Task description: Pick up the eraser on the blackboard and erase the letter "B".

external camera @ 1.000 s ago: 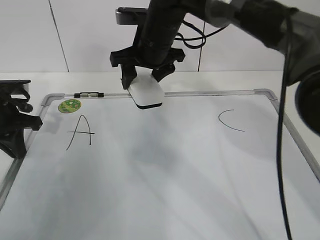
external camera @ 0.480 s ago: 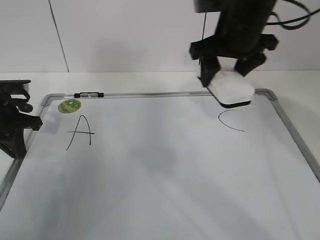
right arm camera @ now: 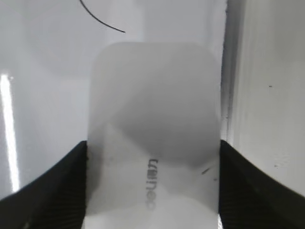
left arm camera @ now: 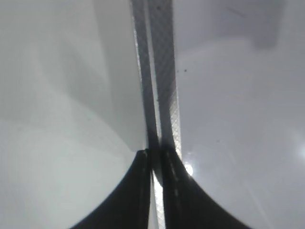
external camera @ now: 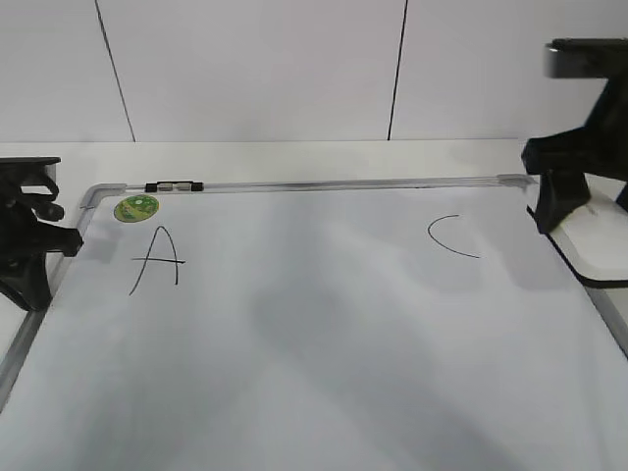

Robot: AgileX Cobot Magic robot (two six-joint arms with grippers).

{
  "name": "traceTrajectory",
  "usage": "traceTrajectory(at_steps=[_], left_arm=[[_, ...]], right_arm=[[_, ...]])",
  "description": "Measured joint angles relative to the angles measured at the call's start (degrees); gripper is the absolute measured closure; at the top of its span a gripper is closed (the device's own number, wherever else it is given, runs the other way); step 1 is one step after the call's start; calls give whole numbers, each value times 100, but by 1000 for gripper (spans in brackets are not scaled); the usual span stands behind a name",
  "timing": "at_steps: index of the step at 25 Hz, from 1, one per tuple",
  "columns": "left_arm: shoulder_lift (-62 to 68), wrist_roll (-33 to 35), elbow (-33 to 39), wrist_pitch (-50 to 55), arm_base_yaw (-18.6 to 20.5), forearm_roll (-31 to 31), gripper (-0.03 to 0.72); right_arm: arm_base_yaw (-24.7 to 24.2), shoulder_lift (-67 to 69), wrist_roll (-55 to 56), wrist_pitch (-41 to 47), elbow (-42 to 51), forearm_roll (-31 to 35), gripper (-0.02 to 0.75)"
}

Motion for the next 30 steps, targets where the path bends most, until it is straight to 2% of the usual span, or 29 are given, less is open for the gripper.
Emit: traceTrajectory(at_steps=[5, 9, 12, 24, 30], left_arm=[[0, 0, 0, 34, 0, 10, 667], [0, 0, 0, 47, 0, 10, 667], [4, 0, 0, 60, 0, 0, 667], [4, 0, -4, 100, 0, 0, 667], [4, 0, -4, 105, 0, 0, 667]], right_arm=[[-299, -82, -2, -935, 694, 0, 197], [-390, -31, -176, -1541, 896, -200, 197], [-438, 158, -203, -1749, 909, -441, 197], [-487, 928, -296, -2493, 912, -652, 197], [-487, 1142, -322, -2559, 912, -731, 197]])
